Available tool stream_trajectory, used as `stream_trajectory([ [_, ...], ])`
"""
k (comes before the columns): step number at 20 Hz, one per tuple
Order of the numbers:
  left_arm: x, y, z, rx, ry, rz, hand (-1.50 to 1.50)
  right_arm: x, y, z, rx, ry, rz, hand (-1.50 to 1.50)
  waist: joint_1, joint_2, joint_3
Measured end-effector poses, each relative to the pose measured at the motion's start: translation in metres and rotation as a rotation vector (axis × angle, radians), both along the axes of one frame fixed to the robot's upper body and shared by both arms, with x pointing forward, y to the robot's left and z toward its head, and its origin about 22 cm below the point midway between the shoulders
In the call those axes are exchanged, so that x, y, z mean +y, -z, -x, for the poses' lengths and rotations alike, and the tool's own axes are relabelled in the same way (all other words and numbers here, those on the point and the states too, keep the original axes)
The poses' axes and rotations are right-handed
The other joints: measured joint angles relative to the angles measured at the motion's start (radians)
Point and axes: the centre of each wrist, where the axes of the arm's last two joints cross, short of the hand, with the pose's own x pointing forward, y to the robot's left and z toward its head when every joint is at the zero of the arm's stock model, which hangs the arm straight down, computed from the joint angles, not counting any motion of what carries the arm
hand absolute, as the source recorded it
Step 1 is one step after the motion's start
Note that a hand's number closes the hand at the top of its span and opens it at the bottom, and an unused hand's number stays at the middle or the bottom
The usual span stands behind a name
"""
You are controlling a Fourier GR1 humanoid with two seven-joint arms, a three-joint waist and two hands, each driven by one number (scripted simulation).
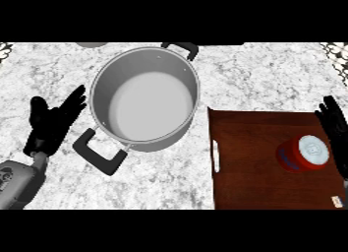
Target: Pick the can from the tray and place it in the pot
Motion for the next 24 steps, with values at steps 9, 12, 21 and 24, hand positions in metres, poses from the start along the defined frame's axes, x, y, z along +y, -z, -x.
stream_trajectory([
  [9, 0.050, 0.014, 0.015, 0.002, -0.234, -0.195, 0.00, 0.002, -0.068, -0.014, -0.179, 0.102, 0.286, -1.50, 0.024, -0.008, 0.006],
  [12, 0.061, 0.019, 0.022, 0.037, -0.298, -0.211, 0.00, 0.016, -0.067, -0.003, -0.302, 0.233, 0.363, -1.50, 0.015, -0.010, 0.010],
  [21, 0.059, 0.017, 0.033, 0.061, -0.344, -0.229, 0.00, 0.064, -0.089, 0.057, -0.292, 0.250, 0.581, -1.50, 0.014, -0.005, 0.011],
  [24, 0.058, 0.017, 0.033, 0.065, -0.349, -0.224, 0.00, 0.064, -0.104, 0.071, -0.173, 0.246, 0.693, -1.50, 0.009, -0.004, 0.010],
])
